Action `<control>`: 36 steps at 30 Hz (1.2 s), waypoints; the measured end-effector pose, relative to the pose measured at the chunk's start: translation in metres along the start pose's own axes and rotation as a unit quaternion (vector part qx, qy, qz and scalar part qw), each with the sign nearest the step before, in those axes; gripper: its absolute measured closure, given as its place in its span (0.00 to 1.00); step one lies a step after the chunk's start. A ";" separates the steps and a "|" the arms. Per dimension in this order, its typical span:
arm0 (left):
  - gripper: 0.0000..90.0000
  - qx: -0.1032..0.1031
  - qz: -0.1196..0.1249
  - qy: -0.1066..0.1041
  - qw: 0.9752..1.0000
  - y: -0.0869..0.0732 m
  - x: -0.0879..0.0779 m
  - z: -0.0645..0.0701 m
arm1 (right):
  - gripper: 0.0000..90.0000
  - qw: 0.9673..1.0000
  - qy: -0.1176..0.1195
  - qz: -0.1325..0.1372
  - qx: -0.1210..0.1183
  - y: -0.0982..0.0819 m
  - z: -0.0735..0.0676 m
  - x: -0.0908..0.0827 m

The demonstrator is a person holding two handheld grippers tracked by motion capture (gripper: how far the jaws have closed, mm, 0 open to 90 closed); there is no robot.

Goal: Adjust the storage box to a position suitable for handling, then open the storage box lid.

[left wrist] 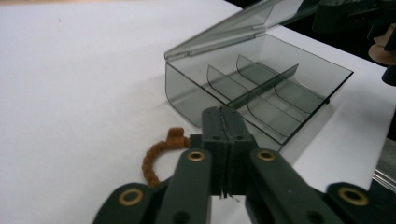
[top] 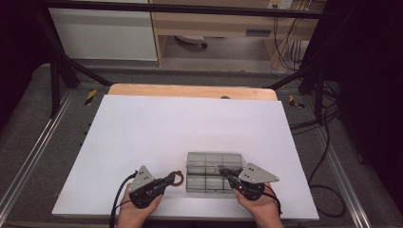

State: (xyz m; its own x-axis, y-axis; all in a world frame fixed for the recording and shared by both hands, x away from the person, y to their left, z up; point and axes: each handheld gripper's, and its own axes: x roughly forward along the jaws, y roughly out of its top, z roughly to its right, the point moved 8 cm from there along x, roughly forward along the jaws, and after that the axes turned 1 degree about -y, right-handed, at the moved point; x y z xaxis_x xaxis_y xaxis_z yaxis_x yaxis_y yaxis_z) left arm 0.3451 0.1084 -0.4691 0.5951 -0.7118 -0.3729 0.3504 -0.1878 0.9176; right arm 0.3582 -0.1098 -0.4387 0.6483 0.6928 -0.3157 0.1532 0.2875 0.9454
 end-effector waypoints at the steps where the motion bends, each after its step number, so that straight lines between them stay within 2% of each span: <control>1: 0.88 0.003 0.004 0.003 1.000 0.001 0.000 0.000 | 1.00 1.000 -0.002 0.000 -0.001 0.000 0.000 0.000; 8: 0.59 0.009 0.000 0.008 1.000 0.008 0.011 -0.008 | 1.00 1.000 -0.005 0.001 0.000 0.000 0.001 0.001; 14: 0.44 0.034 0.000 -0.005 0.999 0.025 0.024 -0.005 | 1.00 1.000 -0.006 0.000 -0.002 0.000 0.001 0.001; 17: 0.41 0.054 0.000 -0.007 0.999 0.031 0.030 0.000 | 1.00 1.000 -0.004 0.001 -0.002 0.001 0.001 0.001; 21: 0.39 0.064 -0.004 -0.022 0.998 0.036 0.037 0.008 | 1.00 1.000 -0.006 0.002 -0.001 0.002 0.000 0.000; 23: 0.38 0.076 -0.008 -0.018 0.997 0.037 0.039 0.010 | 1.00 1.000 -0.006 0.003 0.001 0.002 0.001 0.000; 27: 0.38 0.072 -0.005 -0.022 0.997 0.041 0.041 0.010 | 1.00 1.000 -0.005 0.001 0.003 0.001 0.001 0.001; 36: 0.41 0.092 -0.016 -0.017 0.995 0.051 0.049 0.010 | 1.00 1.000 -0.007 0.002 0.007 0.001 0.001 0.001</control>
State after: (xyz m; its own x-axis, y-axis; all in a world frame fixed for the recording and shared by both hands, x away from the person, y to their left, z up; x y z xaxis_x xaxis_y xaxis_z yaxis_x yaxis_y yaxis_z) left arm 0.3845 0.0572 -0.4388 0.5599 -0.7255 -0.4002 0.2281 -0.3294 0.9162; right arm 0.3604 -0.1092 -0.4377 0.6600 0.6838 -0.3111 0.1608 0.2760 0.9476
